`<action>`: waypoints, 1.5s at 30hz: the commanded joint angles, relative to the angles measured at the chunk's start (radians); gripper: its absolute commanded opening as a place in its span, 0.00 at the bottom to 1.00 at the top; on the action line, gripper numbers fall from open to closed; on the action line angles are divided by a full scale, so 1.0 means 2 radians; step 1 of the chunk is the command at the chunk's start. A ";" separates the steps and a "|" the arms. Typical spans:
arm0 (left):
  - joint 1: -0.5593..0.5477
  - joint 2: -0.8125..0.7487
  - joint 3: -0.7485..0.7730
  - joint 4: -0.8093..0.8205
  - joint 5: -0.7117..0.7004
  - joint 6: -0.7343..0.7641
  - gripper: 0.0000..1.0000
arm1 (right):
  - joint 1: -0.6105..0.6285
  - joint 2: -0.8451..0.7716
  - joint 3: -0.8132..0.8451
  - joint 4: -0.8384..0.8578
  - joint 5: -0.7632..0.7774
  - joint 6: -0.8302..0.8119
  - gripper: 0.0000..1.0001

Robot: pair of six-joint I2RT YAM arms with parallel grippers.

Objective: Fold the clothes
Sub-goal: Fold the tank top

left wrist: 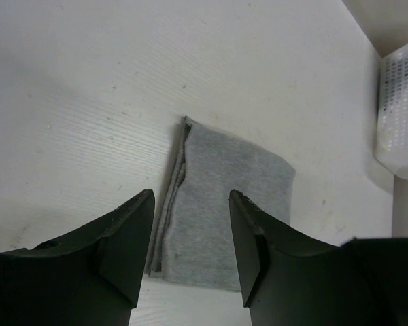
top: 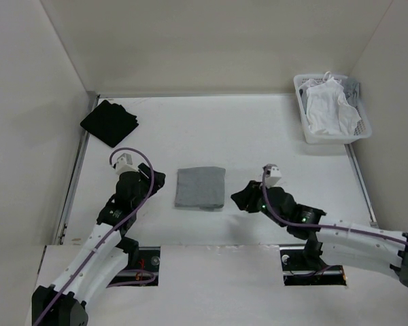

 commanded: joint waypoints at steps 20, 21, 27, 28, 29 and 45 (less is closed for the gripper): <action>0.046 0.069 -0.012 0.041 -0.016 0.024 0.51 | -0.139 -0.146 -0.161 0.091 0.049 -0.006 0.58; 0.044 0.078 -0.010 0.045 -0.014 0.024 0.51 | -0.139 -0.150 -0.163 0.091 0.049 -0.004 0.59; 0.036 0.104 -0.004 0.056 -0.013 0.024 0.51 | -0.139 -0.153 -0.166 0.091 0.048 -0.002 0.61; 0.035 0.106 -0.004 0.057 -0.013 0.027 0.50 | -0.139 -0.151 -0.165 0.091 0.048 -0.002 0.61; 0.035 0.109 -0.004 0.058 -0.013 0.028 0.50 | -0.139 -0.147 -0.163 0.092 0.047 -0.002 0.61; -0.057 0.219 0.038 0.097 -0.016 0.064 0.65 | -0.138 -0.147 -0.164 0.094 0.046 -0.003 0.61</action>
